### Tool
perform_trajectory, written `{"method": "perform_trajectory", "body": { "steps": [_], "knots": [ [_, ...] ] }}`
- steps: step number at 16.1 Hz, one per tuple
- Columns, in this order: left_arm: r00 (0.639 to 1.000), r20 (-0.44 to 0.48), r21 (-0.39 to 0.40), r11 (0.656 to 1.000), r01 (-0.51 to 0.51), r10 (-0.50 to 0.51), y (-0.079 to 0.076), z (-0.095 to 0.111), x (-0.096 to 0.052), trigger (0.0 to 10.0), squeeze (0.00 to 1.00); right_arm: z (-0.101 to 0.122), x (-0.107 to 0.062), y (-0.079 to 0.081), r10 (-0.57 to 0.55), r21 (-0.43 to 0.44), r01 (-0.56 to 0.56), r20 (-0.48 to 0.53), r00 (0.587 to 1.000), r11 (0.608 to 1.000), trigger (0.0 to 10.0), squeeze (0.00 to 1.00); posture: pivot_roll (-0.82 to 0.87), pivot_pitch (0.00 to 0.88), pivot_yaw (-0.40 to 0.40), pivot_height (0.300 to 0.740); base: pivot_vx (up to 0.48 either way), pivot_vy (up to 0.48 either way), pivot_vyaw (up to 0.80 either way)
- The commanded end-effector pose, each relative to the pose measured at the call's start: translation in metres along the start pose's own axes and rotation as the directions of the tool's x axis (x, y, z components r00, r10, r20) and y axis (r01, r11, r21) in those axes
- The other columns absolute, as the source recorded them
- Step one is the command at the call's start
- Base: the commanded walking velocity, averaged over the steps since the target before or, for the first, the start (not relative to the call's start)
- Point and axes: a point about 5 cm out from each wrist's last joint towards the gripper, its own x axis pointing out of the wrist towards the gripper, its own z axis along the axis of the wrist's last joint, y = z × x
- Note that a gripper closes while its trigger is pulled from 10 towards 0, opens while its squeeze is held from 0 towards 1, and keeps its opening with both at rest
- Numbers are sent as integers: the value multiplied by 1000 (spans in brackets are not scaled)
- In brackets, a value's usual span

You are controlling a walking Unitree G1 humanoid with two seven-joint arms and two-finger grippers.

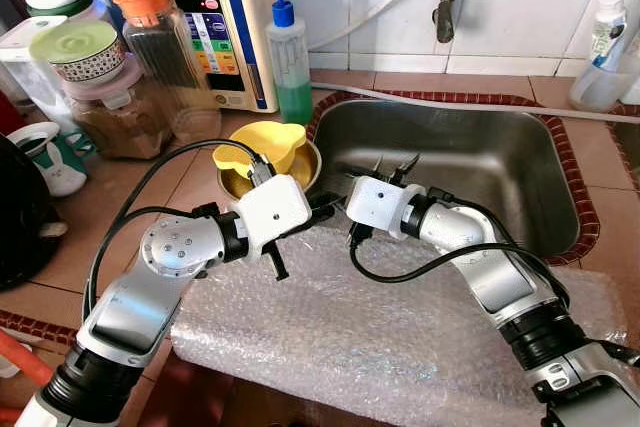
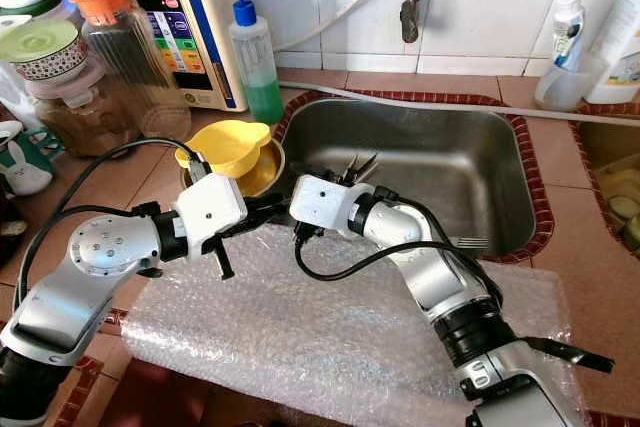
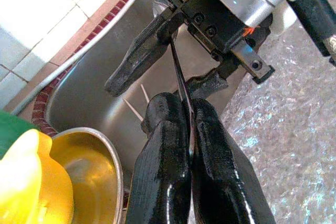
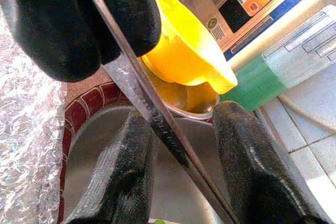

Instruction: Kitchen organization

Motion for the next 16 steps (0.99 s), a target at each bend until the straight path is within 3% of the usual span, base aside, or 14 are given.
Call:
{"method": "perform_trajectory", "body": {
  "steps": [1,2,3,4,6,8,11,16],
  "knots": [
    [998,-56,36,999,-21,23,5,-7,-4,0,0,11,4,-2,10,-26,-9,41,999,1000,0,0,-190,114,138,740,0,0,0],
    [998,-58,29,999,-36,38,8,-8,-5,235,0,13,6,-2,13,-31,-11,45,999,999,0,0,-188,113,138,740,0,0,0],
    [997,-62,32,999,-40,42,9,-9,-7,1765,0,13,7,-1,15,-38,-14,46,999,999,0,0,-187,114,139,740,0,0,0],
    [997,-66,32,998,-45,47,10,-10,-8,9922,0,13,8,-1,15,-36,-13,45,999,999,0,0,-182,114,142,740,0,0,0],
    [996,-70,31,998,-61,63,11,-11,-8,10000,0,12,8,-1,13,-36,-11,43,999,999,0,0,-182,114,142,740,0,0,0],
    [996,-61,18,998,-66,67,11,-10,-7,10000,1000,12,8,-1,12,-39,-10,41,999,999,0,0,-181,114,143,740,0,0,0],
    [997,-53,17,998,-63,64,11,-10,-7,10000,1000,15,7,-9,-21,-58,25,60,998,998,0,0,-180,114,144,740,0,0,0],
    [996,-42,-4,997,-76,76,10,-10,-8,10000,1000,-4,0,-12,-33,-93,32,-16,999,995,0,0,-177,115,142,740,0,0,0]
  ]
}}
